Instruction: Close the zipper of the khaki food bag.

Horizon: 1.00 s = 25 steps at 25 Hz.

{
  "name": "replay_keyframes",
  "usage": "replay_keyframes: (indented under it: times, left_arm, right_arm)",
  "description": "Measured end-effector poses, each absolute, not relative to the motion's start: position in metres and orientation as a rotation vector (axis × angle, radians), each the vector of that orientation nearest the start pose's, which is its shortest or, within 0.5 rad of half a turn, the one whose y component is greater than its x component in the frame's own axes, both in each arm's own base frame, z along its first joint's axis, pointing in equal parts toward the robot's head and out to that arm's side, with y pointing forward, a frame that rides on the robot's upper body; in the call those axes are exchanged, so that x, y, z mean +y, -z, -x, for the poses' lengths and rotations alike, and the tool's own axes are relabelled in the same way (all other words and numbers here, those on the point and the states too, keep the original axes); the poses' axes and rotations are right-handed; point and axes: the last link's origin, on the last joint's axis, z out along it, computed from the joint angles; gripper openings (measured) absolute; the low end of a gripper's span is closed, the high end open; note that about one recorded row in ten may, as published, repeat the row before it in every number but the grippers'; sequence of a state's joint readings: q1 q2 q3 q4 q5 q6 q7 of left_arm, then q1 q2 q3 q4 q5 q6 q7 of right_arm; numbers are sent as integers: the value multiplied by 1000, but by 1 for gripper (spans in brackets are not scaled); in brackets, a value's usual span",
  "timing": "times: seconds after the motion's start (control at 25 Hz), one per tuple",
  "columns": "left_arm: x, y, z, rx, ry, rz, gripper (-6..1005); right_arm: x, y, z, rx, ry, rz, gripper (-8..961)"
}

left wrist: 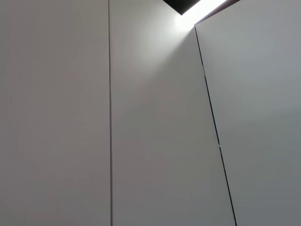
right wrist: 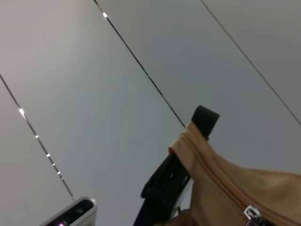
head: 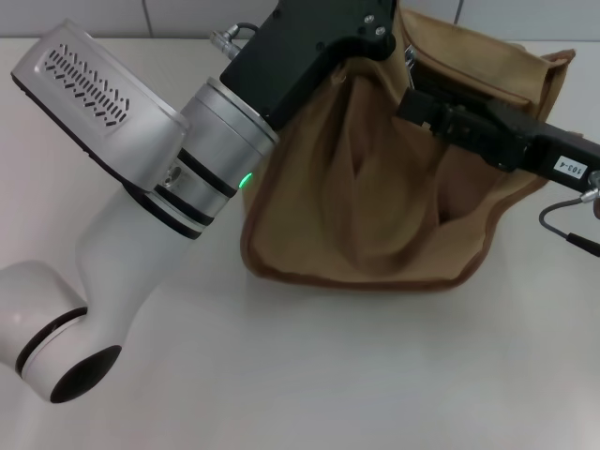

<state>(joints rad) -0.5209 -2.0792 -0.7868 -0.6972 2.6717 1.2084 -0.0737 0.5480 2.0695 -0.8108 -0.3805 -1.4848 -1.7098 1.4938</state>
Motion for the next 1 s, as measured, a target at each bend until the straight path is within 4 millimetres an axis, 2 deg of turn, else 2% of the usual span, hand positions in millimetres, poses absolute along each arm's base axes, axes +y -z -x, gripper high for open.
replay_keyframes:
  times: [0.2,0.76,0.96,1.0]
  left_arm:
    - [327,66,115,-43,1345,1926,92]
    - [326,66,116,-44,1348,1924,94]
    - [326,67,116,-45,1349,1925,95]
    - [326,67,116,-45,1349,1925,95]
  right_arm:
    - [323,6,-226,1029,-1452,2471,603]
    - [329,8,-223,1033,-1439,2464,573]
    - [330,9,-220,1026,-1442,2468,375]
    - [331,9,-219,1024,-1443,2471,359]
